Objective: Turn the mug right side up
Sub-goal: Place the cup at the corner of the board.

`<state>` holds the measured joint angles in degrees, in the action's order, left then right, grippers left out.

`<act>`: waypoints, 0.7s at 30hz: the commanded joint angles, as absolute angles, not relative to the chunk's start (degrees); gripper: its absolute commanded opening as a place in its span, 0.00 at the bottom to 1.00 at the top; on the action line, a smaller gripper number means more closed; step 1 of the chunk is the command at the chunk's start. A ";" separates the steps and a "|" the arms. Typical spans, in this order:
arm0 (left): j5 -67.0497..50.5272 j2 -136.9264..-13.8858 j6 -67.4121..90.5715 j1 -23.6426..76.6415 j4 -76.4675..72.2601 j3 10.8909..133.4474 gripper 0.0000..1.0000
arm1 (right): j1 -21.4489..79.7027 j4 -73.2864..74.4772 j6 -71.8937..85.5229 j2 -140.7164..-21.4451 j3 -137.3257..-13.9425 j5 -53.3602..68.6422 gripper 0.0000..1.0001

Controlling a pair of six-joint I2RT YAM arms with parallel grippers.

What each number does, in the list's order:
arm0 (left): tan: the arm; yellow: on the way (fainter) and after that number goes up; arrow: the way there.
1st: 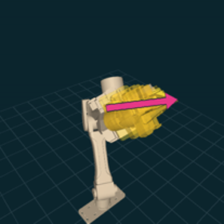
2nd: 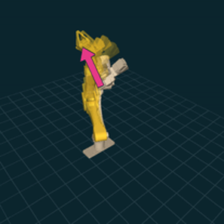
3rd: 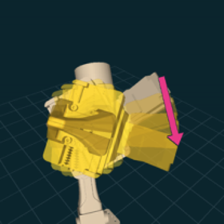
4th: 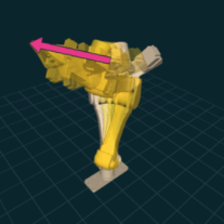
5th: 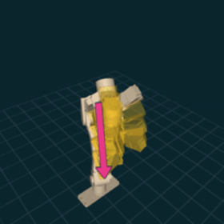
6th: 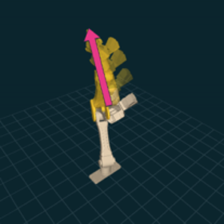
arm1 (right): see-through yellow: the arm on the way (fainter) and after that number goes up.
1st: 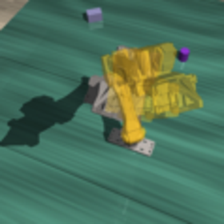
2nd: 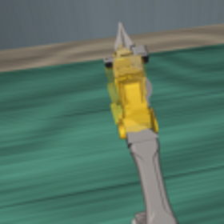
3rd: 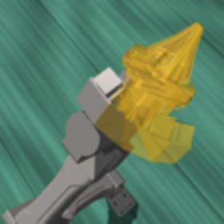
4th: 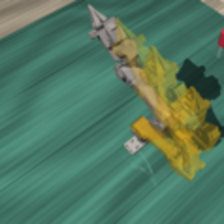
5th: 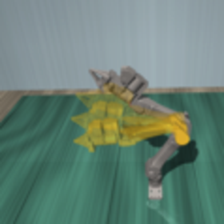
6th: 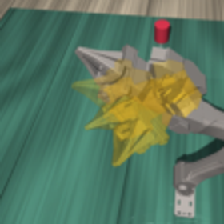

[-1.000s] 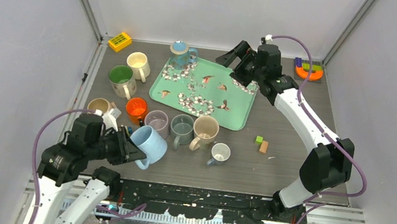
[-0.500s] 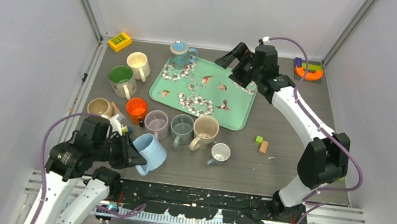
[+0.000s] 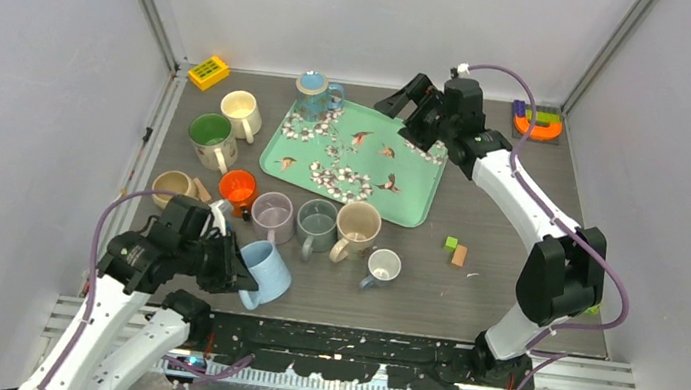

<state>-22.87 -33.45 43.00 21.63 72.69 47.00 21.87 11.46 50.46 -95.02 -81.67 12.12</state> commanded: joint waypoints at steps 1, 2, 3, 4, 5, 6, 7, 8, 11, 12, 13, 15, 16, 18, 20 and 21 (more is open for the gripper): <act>-23.43 -34.08 43.41 23.95 65.85 47.42 0.00 | 21.52 8.75 49.96 -95.19 -81.41 12.77 1.00; -22.61 -34.32 43.87 24.64 65.57 47.33 0.00 | 21.53 8.59 49.97 -95.19 -81.17 12.75 1.00; -21.81 -34.79 44.46 25.92 64.96 47.18 0.00 | 21.49 8.42 49.94 -95.14 -81.03 12.76 1.00; -20.90 -35.23 45.21 27.88 64.25 46.92 0.00 | 21.43 8.33 49.95 -95.17 -80.96 12.75 1.00; -19.75 -35.58 46.50 29.64 63.58 46.60 0.00 | 21.31 8.27 49.95 -95.18 -80.85 12.74 1.00; -18.15 -35.98 47.53 31.64 62.74 46.36 0.00 | 21.32 8.26 49.94 -95.19 -80.78 12.81 1.00; -16.56 -36.41 48.53 33.64 61.92 46.03 0.00 | 21.22 8.27 49.96 -95.25 -80.73 12.98 1.00; -14.91 -36.80 49.50 35.63 61.20 45.80 0.00 | 21.20 8.26 49.88 -95.34 -80.73 13.09 1.00; -10.58 -38.02 51.88 40.17 58.83 44.89 0.00 | 21.04 8.28 49.76 -95.27 -80.72 13.27 1.00; -9.12 -38.38 52.47 41.30 58.32 44.64 0.00 | 21.04 8.31 49.77 -95.27 -80.68 13.34 1.00; -7.70 -38.67 52.92 42.54 57.89 44.53 0.00 | 21.04 8.22 49.67 -95.32 -80.55 13.36 1.00; -4.96 -38.82 53.72 44.71 56.82 44.24 0.00 | 21.06 7.95 49.67 -95.24 -80.31 13.52 1.00; -3.89 -38.89 54.21 45.80 55.92 43.91 0.00 | 21.09 7.90 49.59 -95.24 -80.15 13.53 1.00; -2.20 -39.37 55.54 48.09 54.02 42.56 0.00 | 21.05 7.80 49.56 -95.15 -79.93 13.54 1.00; 0.51 -39.91 56.99 50.92 52.95 41.53 0.00 | 21.09 7.76 49.41 -95.03 -79.68 13.49 1.00; 2.50 -40.10 57.67 52.61 52.76 41.34 0.00 | 21.08 7.68 49.40 -94.97 -79.51 13.46 1.00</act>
